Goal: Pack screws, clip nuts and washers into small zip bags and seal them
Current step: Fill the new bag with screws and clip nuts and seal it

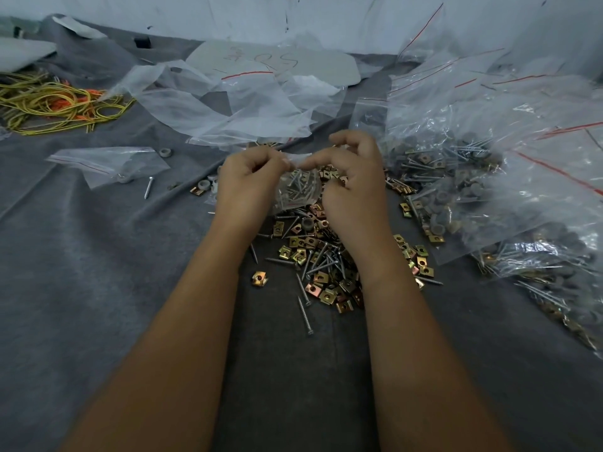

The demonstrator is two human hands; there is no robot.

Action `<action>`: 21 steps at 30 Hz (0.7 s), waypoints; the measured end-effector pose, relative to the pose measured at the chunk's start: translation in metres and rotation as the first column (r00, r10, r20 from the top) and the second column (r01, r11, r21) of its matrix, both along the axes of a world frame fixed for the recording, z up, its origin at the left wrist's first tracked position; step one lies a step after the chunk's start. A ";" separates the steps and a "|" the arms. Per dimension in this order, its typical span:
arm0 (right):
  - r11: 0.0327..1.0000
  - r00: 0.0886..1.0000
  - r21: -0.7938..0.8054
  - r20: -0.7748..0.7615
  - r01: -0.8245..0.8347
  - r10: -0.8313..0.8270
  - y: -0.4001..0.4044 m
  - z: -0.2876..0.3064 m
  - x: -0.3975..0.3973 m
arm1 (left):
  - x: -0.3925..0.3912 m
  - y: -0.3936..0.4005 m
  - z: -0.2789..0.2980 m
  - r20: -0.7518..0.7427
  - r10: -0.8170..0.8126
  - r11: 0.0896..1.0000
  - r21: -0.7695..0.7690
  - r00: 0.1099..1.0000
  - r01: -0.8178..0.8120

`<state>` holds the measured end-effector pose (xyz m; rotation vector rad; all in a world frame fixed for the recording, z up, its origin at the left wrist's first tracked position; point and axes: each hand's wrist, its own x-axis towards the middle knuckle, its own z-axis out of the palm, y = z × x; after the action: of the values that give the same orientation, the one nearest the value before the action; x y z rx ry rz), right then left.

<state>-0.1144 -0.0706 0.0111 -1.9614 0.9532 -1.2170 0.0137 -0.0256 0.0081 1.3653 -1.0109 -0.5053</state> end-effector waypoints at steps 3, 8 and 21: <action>0.995 0.995 0.027 -0.044 -0.094 0.095 -0.001 0.001 -0.004 | 0.003 0.001 0.001 -0.056 -0.103 0.995 -0.016 0.993 0.102; 0.990 0.992 0.093 0.069 -0.110 0.104 -0.005 0.003 -0.009 | 0.007 0.002 0.002 -0.101 -0.218 0.976 -0.012 0.971 0.218; 0.966 0.906 0.252 0.419 -0.063 -0.050 -0.014 0.003 -0.014 | 0.000 0.000 -0.001 -0.060 -0.233 0.972 -0.019 0.971 0.232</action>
<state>-0.1285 -0.0845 0.0143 -1.4144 0.8276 -1.3640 0.0135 -0.0260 0.0071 1.2191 -1.1277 -0.7113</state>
